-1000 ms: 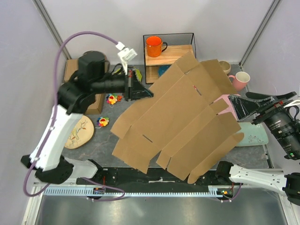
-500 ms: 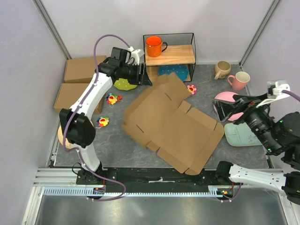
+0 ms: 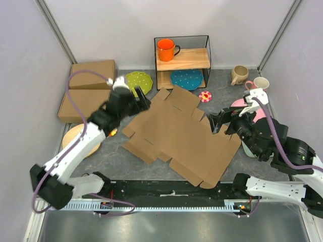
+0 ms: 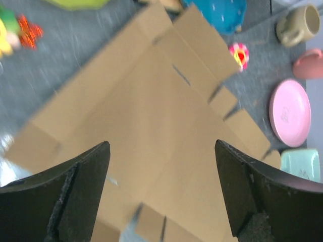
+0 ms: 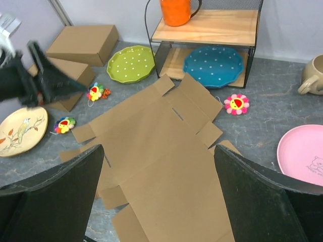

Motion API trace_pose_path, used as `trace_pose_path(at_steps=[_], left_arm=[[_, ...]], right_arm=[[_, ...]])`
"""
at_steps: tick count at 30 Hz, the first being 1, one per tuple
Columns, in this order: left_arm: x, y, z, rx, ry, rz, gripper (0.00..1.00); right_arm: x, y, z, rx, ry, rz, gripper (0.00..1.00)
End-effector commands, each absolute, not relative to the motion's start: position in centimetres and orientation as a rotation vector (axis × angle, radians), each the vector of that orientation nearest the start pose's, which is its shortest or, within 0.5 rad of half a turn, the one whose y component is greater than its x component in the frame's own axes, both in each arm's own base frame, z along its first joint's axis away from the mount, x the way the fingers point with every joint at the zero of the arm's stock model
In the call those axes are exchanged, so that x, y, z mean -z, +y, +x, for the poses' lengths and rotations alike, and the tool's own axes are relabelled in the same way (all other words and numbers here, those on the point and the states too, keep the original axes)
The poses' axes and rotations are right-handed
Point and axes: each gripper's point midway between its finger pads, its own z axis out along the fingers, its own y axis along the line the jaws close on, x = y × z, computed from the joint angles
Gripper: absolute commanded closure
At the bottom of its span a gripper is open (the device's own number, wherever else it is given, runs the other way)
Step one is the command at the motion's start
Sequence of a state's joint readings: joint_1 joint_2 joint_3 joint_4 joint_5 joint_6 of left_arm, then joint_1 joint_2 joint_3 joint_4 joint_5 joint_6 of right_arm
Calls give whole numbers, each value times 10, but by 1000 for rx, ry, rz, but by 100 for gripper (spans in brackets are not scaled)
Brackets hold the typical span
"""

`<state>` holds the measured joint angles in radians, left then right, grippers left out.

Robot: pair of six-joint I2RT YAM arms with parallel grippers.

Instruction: Fold the paper box

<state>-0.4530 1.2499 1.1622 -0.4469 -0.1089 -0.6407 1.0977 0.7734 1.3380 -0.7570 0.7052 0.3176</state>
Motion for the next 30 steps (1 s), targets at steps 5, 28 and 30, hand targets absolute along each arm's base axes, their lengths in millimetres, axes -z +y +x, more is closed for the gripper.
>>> trace_pose_path(at_steps=[5,28,30], left_arm=[[-186,-126,245,486,1962,-1179,0],[-50,-150,198,464,2095,-1232,14],[-50,-157,202,497,2090,-1224,30]], right_arm=[[-388,171,196,-480,1736,-174,2],[-347,190,197,-507,1806,-176,2],[-346,188,197,-503,1808,-176,2]])
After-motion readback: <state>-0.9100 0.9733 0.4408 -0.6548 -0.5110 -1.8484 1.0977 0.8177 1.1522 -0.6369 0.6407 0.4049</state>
